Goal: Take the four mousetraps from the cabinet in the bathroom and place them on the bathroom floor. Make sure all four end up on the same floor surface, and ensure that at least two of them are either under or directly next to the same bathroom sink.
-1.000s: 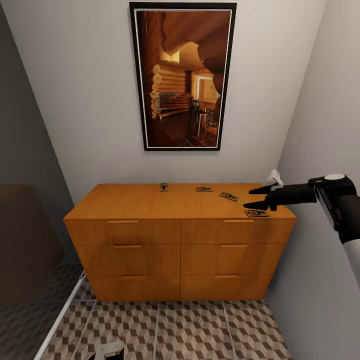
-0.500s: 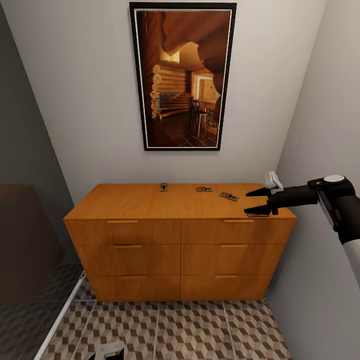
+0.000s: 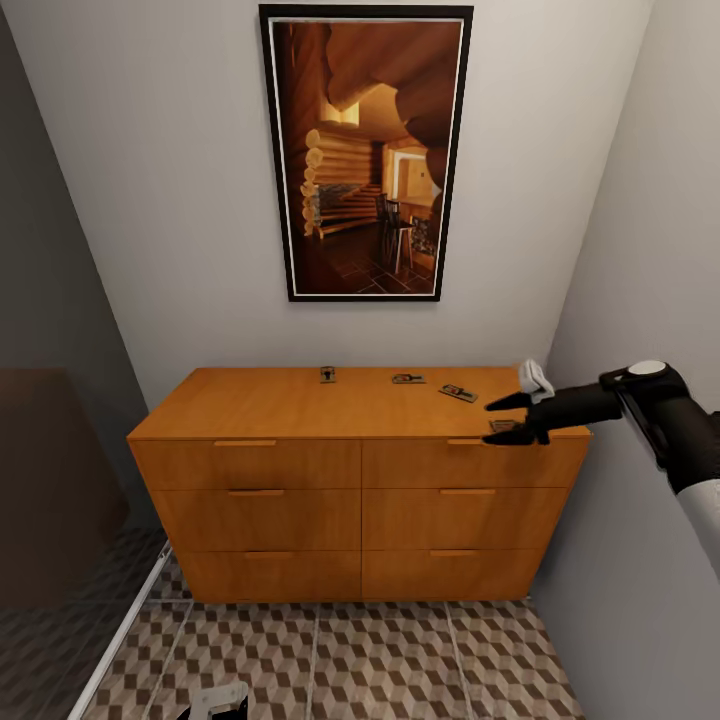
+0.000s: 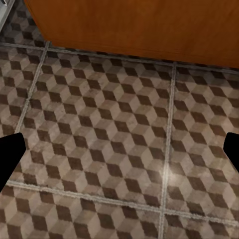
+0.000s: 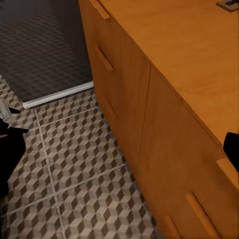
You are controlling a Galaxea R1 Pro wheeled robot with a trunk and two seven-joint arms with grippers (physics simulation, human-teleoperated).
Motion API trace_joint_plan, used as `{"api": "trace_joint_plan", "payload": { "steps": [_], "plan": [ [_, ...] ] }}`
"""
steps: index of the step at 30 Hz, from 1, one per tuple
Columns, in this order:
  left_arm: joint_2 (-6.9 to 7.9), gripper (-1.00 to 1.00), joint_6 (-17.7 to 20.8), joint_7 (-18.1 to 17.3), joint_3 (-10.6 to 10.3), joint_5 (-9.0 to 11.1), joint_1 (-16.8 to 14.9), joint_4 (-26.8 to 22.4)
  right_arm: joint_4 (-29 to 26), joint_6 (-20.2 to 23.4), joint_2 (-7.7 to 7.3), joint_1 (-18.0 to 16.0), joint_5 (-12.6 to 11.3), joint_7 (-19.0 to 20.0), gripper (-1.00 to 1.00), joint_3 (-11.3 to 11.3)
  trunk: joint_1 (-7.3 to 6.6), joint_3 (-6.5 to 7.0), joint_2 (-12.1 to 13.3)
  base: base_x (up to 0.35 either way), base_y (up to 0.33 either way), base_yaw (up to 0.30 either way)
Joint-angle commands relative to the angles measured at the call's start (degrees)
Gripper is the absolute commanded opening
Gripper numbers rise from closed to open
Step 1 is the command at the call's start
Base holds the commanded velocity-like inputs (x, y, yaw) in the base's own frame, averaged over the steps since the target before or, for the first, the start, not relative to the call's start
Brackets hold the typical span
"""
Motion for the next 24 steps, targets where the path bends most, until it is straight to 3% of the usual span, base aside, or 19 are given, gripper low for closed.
{"api": "trace_joint_plan", "payload": {
  "steps": [1, 11, 24],
  "plan": [
    [-0.03, 1.0, -0.2, 0.0, 0.3, 0.0, 0.0, 0.0, 0.8, 0.6, 0.02, -0.1, 0.2, 0.1, 1.0, 0.9, 0.0, -0.06, 0.0, 0.0, 0.0, 0.0],
    [-0.03, 1.0, -0.1, 0.0, 0.3, 0.0, 0.0, 0.0, 3.3, 0.8, 0.27, -0.1, 1.6, 0.1, 1.0, 4.6, 0.0, -0.06, 0.0, 0.014, -0.011, 0.0],
    [-0.07, 1.0, -0.1, 0.0, 0.3, 0.0, 0.0, 0.0, -0.9, 5.0, 0.47, -0.1, 12.0, 0.5, 1.0, 6.5, 0.0, -0.06, 0.0, 0.071, -0.08, 0.0]
  ]
}}
